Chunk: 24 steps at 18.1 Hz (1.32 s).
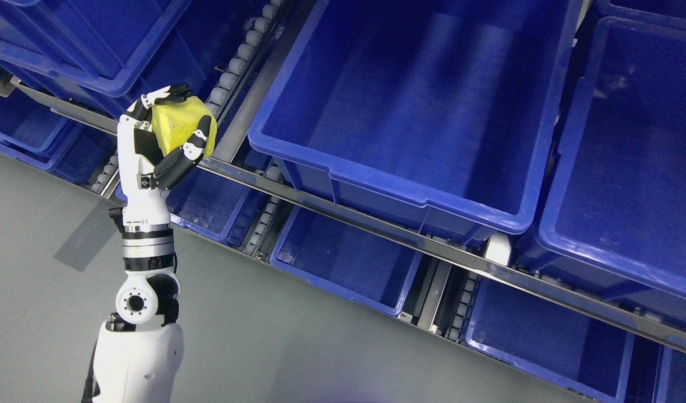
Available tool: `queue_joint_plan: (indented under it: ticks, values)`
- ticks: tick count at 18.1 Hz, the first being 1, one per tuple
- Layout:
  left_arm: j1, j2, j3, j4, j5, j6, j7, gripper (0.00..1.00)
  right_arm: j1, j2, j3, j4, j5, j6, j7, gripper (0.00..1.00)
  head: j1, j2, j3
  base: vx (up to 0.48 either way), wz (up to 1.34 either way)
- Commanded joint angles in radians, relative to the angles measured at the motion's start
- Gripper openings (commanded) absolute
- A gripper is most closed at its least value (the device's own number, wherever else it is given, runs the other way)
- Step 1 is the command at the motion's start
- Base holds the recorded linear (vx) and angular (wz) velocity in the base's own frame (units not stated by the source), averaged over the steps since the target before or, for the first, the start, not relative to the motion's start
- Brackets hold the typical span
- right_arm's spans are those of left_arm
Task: Move yellow foam block to right shelf middle
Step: 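Extend the left arm over the middle blue bin carrying the cube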
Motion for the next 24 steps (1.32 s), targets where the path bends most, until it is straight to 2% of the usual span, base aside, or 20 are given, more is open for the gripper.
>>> queue_joint_plan:
  ticks: [1,4,10,14,19,22,24]
  values:
    - [-0.126,0.017,-0.004,-0.002,-0.002,0.045,-0.027,0.0,0.001,-0.017,0.0,-0.017,0.003,0.0,0.0,1.0,0.0,0.0,0.0,0.004,-0.06]
    - [-0.266,0.017,0.019,0.014,-0.002,0.139,-0.046,0.0,0.001,-0.017,0.0,-0.017,0.003,0.0,0.0,1.0,0.0,0.0,0.0,0.005,-0.02]
    - [-0.499,0.017,0.016,0.15,-0.006,0.22,-0.05,0.0,0.001,-0.017,0.0,-0.017,0.003,0.0,0.0,1.0,0.0,0.0,0.0,0.002,-0.01]
    - [-0.576,0.017,0.013,0.225,-0.02,0.272,-0.064,0.0,0.001,-0.017,0.0,-0.017,0.003,0.0,0.0,1.0,0.0,0.0,0.0,0.022,-0.09]
    - [-0.656,0.017,-0.067,0.304,-0.048,0.366,-0.064,0.0,0.001,-0.017,0.0,-0.017,0.003,0.0,0.0,1.0,0.0,0.0,0.0,0.035,-0.14]
    - [-0.712,0.017,-0.114,0.334,-0.136,0.424,-0.073,0.0,0.001,-0.017,0.0,-0.017,0.003,0.0,0.0,1.0,0.0,0.0,0.0,0.027,-0.09]
    - [-0.746,0.017,-0.159,0.354,-0.21,0.468,-0.141,0.0,0.001,-0.017,0.0,-0.017,0.003,0.0,0.0,1.0,0.0,0.0,0.0,0.018,-0.02]
